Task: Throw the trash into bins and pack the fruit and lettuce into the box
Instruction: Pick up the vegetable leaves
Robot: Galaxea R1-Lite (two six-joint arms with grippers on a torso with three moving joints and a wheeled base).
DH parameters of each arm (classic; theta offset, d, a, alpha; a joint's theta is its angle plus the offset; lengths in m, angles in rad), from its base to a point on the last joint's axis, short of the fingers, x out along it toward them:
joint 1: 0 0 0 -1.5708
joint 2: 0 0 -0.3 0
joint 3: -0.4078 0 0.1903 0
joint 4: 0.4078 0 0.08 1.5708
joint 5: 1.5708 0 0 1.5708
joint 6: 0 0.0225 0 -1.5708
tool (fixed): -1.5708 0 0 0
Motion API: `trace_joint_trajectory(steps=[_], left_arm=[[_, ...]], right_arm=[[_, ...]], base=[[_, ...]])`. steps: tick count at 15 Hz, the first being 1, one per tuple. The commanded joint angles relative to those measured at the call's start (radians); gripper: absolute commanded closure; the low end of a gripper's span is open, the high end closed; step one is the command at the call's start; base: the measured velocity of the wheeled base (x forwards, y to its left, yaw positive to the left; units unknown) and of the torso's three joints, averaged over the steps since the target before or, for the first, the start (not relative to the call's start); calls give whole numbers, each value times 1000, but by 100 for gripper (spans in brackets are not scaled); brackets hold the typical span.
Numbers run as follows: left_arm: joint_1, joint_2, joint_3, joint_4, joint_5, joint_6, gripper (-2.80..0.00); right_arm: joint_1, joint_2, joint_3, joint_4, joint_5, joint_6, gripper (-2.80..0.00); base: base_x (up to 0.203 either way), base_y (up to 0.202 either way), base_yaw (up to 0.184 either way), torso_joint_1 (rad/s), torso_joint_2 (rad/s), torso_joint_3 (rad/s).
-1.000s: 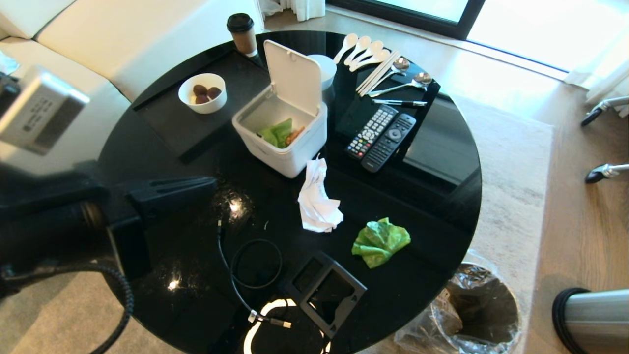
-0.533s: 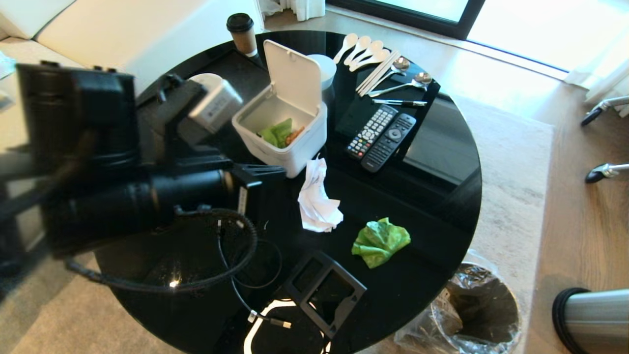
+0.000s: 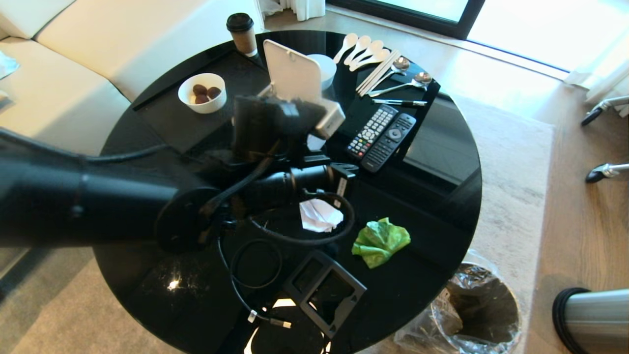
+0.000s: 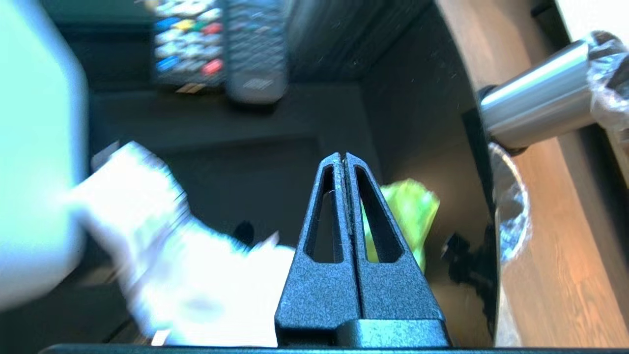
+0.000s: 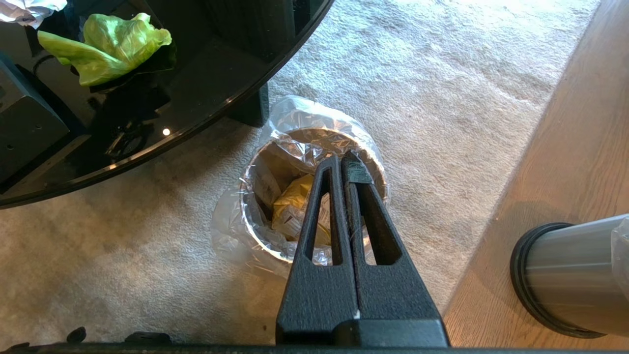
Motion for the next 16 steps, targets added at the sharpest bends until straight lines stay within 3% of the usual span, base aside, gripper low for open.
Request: trace_joint_trajectory(steps=[1, 6, 10, 11, 13, 16], left_arm=[[-39, 123, -69, -7, -1, -1, 0], [-115, 252, -227, 10, 3, -1, 0], [-154, 273, -244, 44, 2, 0, 0], [-156, 275, -244, 47, 2, 0, -280], [-157, 282, -256, 61, 0, 6, -280], [-155, 275, -309, 229, 2, 49, -280]], right_arm=[[0, 1, 0, 0, 1, -1, 0], [0, 1, 0, 0, 1, -1, 0], [0, 1, 0, 0, 1, -1, 0], [0, 1, 0, 0, 1, -1, 0], [0, 1, 0, 0, 1, -1, 0], [0, 1, 0, 0, 1, -1, 0]], base=[[0, 0, 0, 0, 0, 0], [0, 0, 0, 0, 0, 0], [0, 0, 0, 0, 0, 0], [0, 0, 0, 0, 0, 0], [0, 0, 0, 0, 0, 0], [0, 0, 0, 0, 0, 0]])
